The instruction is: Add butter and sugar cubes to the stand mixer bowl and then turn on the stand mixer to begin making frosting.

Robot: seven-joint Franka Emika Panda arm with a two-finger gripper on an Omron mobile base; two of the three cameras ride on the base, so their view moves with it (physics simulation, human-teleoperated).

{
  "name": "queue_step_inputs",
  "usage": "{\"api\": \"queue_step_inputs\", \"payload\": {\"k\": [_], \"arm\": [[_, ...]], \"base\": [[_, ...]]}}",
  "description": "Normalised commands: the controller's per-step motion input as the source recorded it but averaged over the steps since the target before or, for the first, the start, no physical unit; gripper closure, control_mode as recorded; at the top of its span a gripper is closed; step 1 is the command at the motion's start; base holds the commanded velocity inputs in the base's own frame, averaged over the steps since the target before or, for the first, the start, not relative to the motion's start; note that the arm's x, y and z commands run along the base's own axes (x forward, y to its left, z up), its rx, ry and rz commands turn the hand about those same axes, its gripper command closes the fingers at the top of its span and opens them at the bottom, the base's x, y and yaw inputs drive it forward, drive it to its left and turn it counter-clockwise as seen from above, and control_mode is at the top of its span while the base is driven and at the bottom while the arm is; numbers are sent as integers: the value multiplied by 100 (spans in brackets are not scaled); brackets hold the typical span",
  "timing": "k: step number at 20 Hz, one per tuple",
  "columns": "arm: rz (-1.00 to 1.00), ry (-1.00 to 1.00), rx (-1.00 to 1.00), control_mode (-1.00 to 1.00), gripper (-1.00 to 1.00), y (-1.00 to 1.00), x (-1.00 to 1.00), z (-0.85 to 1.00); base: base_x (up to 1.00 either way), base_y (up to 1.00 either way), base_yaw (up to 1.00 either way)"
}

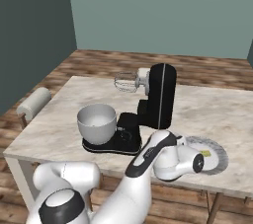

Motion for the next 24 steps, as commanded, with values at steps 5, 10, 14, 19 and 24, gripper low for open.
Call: {"api": "queue_step_inputs", "payload": {"k": [5, 10, 14, 19, 24], "arm": [[0, 0, 0, -100, -100, 0, 23, -16], [0, 0, 2, -100, -100, 0, 6, -17], [0, 0, 6, -100, -100, 0, 5, -6], [0, 0, 1, -100, -100, 0, 12, 0], [0, 0, 0, -100, -100, 0, 16, -7]], "base": [[0, 0, 0], [0, 0, 0], [0, 0, 0], [0, 0, 0], [0, 0, 0]]}}
